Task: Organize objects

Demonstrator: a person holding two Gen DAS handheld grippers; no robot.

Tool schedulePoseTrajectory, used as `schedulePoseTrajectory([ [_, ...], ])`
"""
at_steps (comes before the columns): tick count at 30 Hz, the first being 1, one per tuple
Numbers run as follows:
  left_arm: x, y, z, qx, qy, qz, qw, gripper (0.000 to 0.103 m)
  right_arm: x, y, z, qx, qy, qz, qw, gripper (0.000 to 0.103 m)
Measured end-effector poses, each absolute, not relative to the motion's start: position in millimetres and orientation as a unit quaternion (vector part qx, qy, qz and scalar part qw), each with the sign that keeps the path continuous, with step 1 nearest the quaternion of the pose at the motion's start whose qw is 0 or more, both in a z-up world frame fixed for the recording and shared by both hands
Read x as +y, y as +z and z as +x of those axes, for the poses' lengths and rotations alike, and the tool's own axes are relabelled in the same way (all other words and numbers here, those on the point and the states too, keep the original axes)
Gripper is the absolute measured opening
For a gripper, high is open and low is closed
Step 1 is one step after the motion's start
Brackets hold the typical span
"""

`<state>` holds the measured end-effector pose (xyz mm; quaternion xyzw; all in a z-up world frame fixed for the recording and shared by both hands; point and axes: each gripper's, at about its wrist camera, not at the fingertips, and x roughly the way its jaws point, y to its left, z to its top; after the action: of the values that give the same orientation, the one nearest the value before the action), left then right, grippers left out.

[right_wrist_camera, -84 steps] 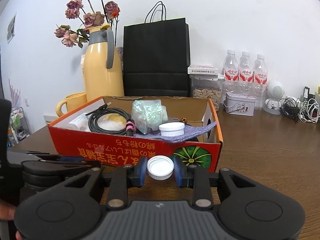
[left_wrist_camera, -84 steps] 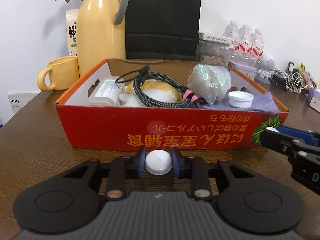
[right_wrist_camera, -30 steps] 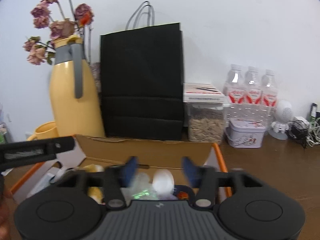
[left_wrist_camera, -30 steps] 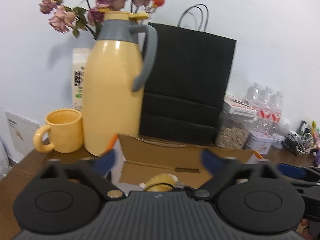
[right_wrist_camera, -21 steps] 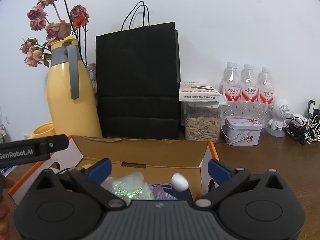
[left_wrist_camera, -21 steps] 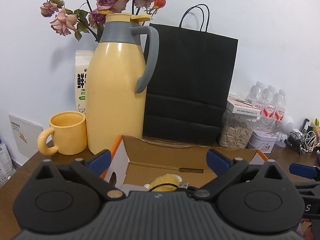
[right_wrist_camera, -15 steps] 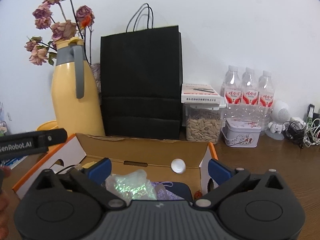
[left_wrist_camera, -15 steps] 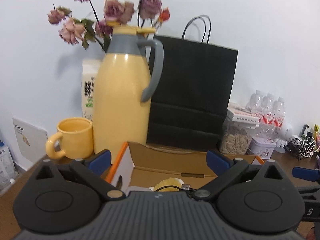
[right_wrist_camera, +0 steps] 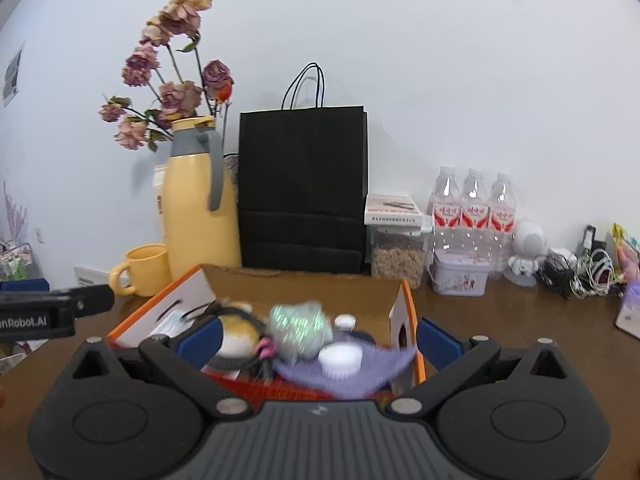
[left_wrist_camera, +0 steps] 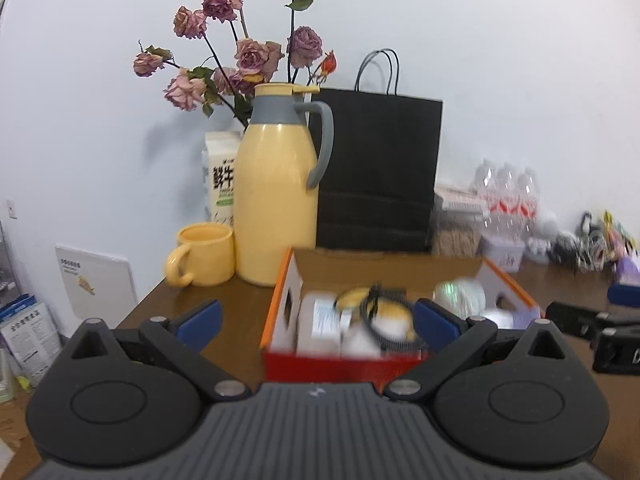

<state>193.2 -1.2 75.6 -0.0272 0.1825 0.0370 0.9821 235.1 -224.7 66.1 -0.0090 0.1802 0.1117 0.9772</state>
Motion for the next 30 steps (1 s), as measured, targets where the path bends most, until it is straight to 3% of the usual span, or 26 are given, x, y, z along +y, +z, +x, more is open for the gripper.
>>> schedulePoseTrajectory([
  [13,-6,43,112,0.240,0.021,0.000,0.971,0.103,-227,35,154,0.240,0.129,-0.001,0.962,0.103],
  [30,-2,37,98,0.250,0.027,-0.003,0.968,0.103,-229,34,139,0.249,0.127,0.002,0.960,0.103],
])
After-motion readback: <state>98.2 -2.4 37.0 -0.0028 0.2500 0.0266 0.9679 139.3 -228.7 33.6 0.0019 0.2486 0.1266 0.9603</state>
